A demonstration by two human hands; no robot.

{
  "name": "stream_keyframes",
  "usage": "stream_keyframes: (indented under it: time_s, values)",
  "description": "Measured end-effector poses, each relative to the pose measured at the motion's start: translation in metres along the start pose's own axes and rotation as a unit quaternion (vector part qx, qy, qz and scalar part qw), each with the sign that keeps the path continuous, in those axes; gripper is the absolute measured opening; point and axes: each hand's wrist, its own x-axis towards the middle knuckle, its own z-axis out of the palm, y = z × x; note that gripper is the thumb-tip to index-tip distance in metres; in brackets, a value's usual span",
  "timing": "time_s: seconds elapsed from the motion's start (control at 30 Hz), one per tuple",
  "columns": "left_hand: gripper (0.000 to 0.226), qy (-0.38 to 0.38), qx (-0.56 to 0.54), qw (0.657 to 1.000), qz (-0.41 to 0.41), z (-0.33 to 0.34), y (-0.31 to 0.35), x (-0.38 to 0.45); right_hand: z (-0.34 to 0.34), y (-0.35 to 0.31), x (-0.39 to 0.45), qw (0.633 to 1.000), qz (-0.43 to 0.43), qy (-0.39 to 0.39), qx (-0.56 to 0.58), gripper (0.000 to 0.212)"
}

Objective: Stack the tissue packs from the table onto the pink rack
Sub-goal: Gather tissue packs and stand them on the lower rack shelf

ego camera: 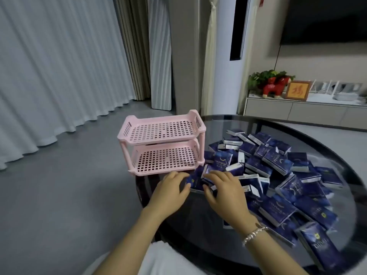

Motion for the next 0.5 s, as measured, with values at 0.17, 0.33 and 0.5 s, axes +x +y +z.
stream_keyframes:
  time_s: [0.17, 0.33, 0.5]
  values:
    - [0.043, -0.034, -0.048, 0.998, -0.015, 0.031, -0.03, 0.03, 0.028, 0.014, 0.013, 0.997, 0.02, -0.039, -0.057, 0.038]
    - [0.054, -0.079, -0.086, 0.993, -0.027, 0.057, -0.039, 0.061, 0.037, 0.018, 0.029, 0.99, 0.093, -0.061, -0.088, 0.045]
    - [0.058, -0.105, -0.102, 0.988, -0.059, 0.055, -0.045, 0.072, 0.038, 0.023, 0.05, 0.984, 0.115, -0.131, -0.024, 0.063]
